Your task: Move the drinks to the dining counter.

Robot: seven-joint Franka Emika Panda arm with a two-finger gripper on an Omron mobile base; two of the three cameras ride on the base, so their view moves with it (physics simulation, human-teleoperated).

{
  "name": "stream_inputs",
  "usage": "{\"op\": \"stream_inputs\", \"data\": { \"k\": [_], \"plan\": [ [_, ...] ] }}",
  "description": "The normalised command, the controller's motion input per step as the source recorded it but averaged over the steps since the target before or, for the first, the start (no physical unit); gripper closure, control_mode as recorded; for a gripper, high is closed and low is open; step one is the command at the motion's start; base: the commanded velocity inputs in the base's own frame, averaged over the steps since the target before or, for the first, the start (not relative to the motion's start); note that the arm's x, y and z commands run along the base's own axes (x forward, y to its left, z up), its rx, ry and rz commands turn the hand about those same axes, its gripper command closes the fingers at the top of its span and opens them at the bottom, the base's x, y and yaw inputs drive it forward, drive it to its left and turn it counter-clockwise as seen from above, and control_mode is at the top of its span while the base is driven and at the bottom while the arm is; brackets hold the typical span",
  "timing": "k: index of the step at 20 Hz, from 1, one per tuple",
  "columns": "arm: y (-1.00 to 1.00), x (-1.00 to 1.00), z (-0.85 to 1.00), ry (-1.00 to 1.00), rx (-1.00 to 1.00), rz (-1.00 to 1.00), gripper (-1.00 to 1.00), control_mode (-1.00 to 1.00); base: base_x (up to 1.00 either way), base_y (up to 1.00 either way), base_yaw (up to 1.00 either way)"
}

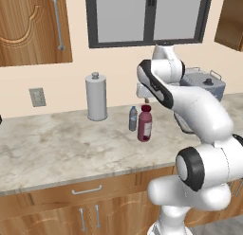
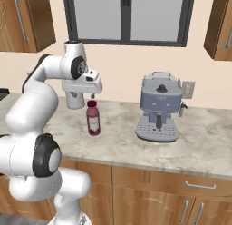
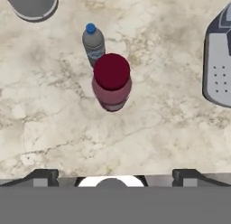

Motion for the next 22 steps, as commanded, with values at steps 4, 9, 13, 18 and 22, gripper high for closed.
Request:
{"op": "stream_inputs", "data": {
  "k": [4,9,13,18,22],
  "plan": [
    [0.0,0.58,-0.4,0.16,0.0,0.0,-1.0,-1.0,0.0,0.0,0.0],
    [0.01,0.31,-0.42,0.06,0.0,0.0,-1.0,-1.0,0.0,0.0,0.0],
    [0.01,0.19,-0.33,0.0,0.0,0.0,-1.0,-1.0,0.0,0.0,0.0],
    [0.0,0.28,-0.29,0.0,-0.01,0.0,-1.0,-1.0,0.0,0.0,0.0],
    [0.0,0.18,-0.23,0.0,-0.04,0.0,-1.0,-1.0,0.0,0.0,0.0]
  ]
}}
